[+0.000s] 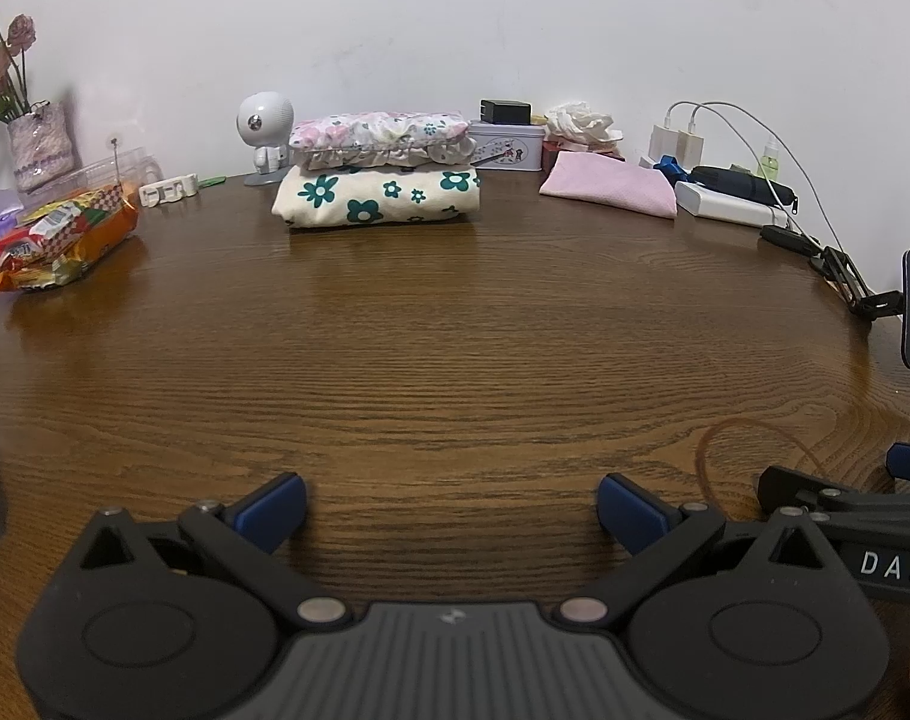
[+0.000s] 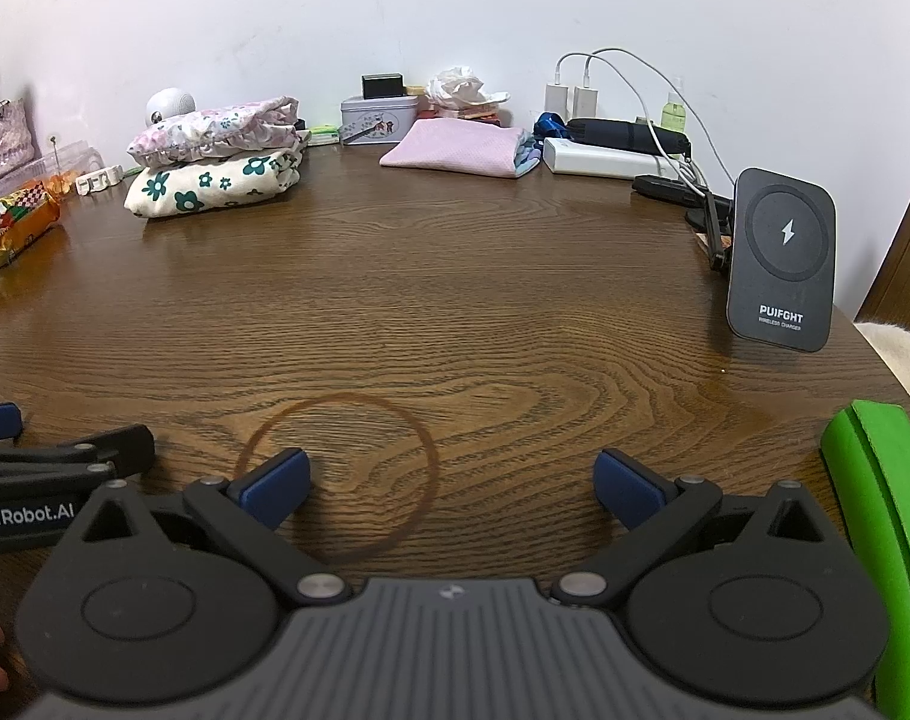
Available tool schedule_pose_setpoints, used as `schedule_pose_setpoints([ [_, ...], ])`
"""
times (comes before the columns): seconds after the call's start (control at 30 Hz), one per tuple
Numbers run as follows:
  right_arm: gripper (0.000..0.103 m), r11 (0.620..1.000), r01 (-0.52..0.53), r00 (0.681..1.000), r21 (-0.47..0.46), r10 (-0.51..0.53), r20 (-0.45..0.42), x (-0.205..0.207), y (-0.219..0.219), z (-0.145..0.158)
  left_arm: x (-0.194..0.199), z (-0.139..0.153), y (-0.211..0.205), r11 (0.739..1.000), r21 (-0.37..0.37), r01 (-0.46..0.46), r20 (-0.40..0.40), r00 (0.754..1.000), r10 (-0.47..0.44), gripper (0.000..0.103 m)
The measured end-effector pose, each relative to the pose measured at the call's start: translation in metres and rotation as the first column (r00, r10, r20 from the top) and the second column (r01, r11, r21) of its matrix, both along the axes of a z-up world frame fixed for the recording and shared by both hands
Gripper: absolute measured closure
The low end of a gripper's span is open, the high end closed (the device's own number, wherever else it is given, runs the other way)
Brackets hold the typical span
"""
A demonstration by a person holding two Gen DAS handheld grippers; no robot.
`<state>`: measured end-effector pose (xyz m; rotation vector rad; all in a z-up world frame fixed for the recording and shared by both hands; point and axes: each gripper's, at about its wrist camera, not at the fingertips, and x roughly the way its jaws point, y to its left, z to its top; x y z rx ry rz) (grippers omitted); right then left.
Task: Fold clothes
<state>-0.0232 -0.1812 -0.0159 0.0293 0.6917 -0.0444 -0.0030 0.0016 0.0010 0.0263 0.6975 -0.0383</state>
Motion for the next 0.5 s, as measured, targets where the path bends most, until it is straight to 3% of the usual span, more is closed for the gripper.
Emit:
schedule_pose_setpoints([
  [0.33,0.000,1.000,-0.008,1.000,0.003,0.008,-0.011,0.001,0.000,0.003,0.000,0.003,0.001,1.000,0.001,0.017,-0.005,1.000,-0.017,0.002],
  [0.43,0.000,0.997,-0.055,0.997,0.059,0.057,-0.042,0.004,-0.007,0.020,0.009,0.031,0.003,0.995,-0.054,0.089,0.026,0.996,-0.088,0.006],
  [0.5,0.000,0.987,-0.093,0.996,0.132,0.095,-0.003,0.014,-0.021,0.049,0.031,0.058,0.001,0.981,-0.118,0.151,0.061,0.988,-0.145,0.006],
])
